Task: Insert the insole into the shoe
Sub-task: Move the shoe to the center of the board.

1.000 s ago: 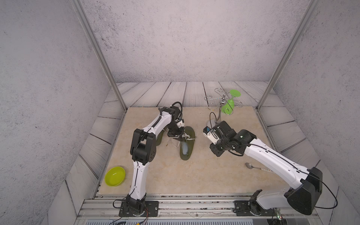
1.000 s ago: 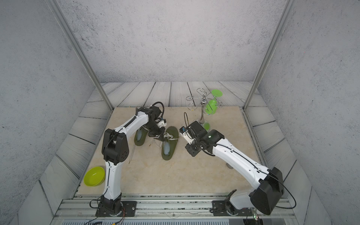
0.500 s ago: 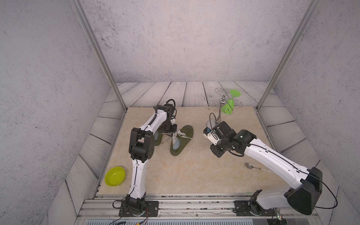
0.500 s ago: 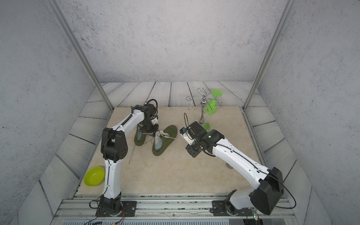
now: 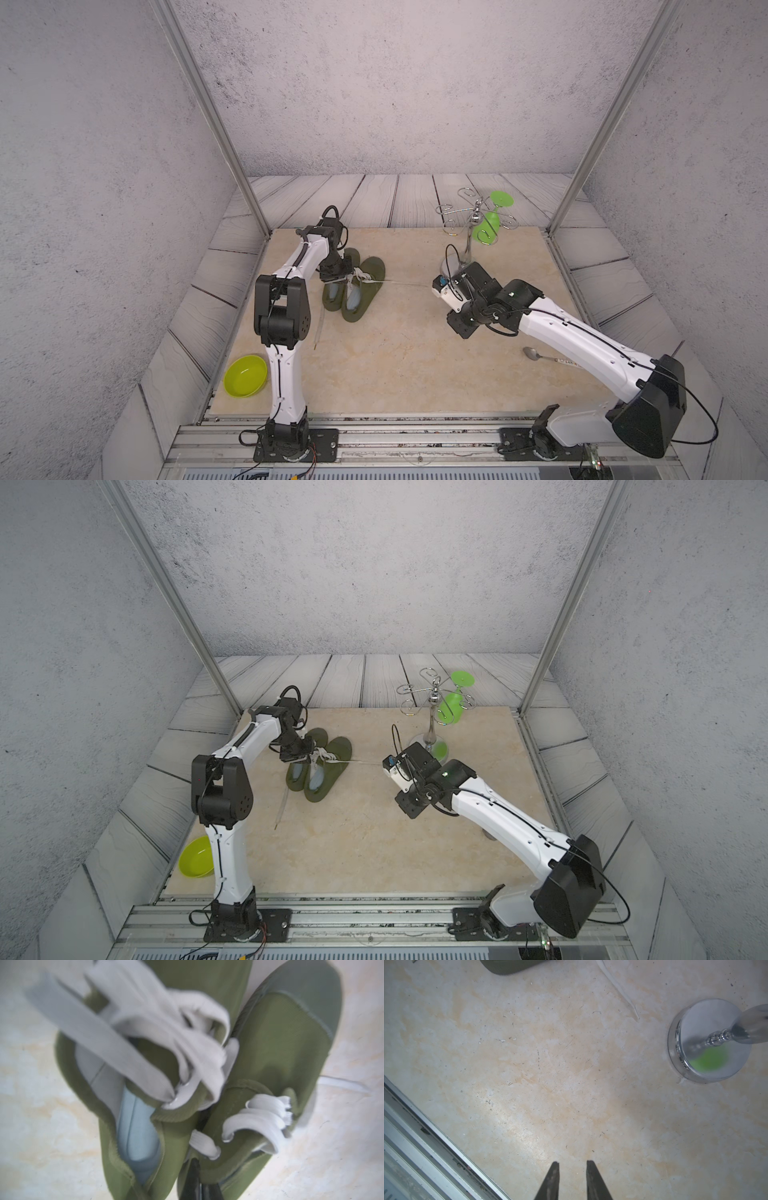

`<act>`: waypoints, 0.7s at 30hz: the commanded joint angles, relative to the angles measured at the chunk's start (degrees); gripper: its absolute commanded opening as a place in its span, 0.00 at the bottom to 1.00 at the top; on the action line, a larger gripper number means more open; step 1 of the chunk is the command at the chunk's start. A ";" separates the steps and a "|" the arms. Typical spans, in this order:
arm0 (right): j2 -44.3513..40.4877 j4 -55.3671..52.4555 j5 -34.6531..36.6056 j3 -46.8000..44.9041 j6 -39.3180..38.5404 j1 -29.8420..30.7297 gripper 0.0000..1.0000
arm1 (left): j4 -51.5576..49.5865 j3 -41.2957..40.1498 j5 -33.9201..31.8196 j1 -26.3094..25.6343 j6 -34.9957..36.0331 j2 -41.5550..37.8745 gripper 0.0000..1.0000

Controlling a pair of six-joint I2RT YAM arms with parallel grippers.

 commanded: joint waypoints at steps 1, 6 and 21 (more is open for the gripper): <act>3.35 3.82 -1.08 -1.04 0.49 0.32 0.26 | 2.86 0.45 3.16 -0.16 -1.81 -2.03 0.00; 12.23 10.25 0.11 -0.15 1.28 0.88 0.26 | 5.19 -2.86 5.82 -0.06 -3.03 -5.37 0.54; 42.95 11.17 3.13 28.38 2.65 2.87 0.29 | 11.56 -26.17 5.92 2.04 -6.31 -30.12 0.96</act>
